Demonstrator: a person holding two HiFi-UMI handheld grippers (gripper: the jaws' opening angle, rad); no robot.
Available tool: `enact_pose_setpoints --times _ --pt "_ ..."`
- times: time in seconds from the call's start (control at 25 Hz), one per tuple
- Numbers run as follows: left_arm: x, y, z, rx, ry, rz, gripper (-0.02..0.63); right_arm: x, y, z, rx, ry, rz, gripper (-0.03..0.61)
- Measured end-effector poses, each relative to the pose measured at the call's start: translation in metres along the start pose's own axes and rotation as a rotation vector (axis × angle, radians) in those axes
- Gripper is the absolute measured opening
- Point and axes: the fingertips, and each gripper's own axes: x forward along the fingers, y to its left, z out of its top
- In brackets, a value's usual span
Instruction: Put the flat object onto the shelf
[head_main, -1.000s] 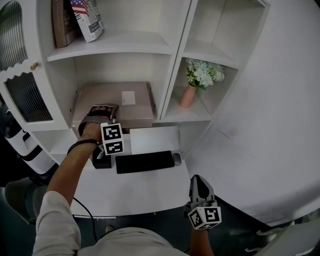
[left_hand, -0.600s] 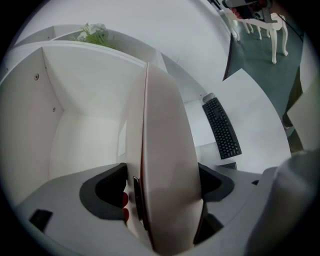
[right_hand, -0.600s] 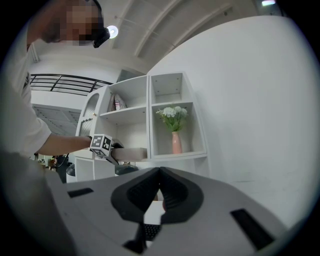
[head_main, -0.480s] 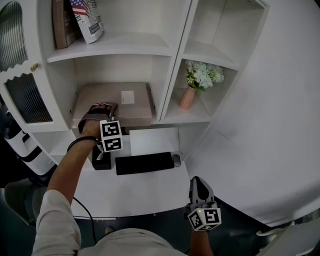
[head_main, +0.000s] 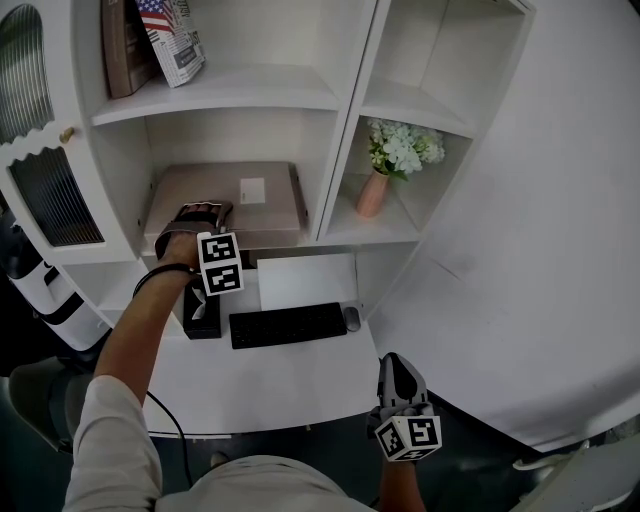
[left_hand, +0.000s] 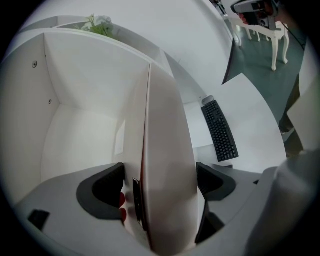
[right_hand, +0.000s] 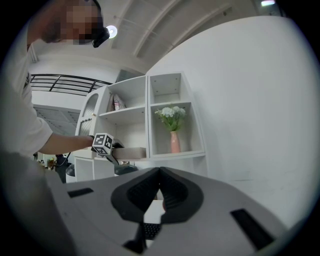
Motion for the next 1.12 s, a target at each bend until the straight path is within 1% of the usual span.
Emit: enact_pose_setpoints --times 0.36,0.64,0.76,0.88,1.12 --pt "0.004 0.002 0.001 -0.033 -0.019 -0.035 0.456 -0.005 -0.002 0.000 0.004 -0.002 -0.007 0.003" --pt "0.001 0.002 0.001 -0.032 -0.045 -0.012 0.459 -0.005 0.004 0.001 0.005 -0.004 0.003 0.003" --pt "-0.006 0.003 0.002 -0.054 -0.066 0.001 0.457 -0.004 0.005 0.003 0.004 -0.006 0.007 0.003" --pt "-0.019 0.007 0.006 -0.132 -0.125 0.009 0.457 -0.003 0.007 0.004 0.001 -0.008 0.014 0.003" --pt "-0.046 0.014 0.009 -0.349 -0.270 0.005 0.457 0.003 0.017 0.008 -0.005 -0.016 0.046 0.003"
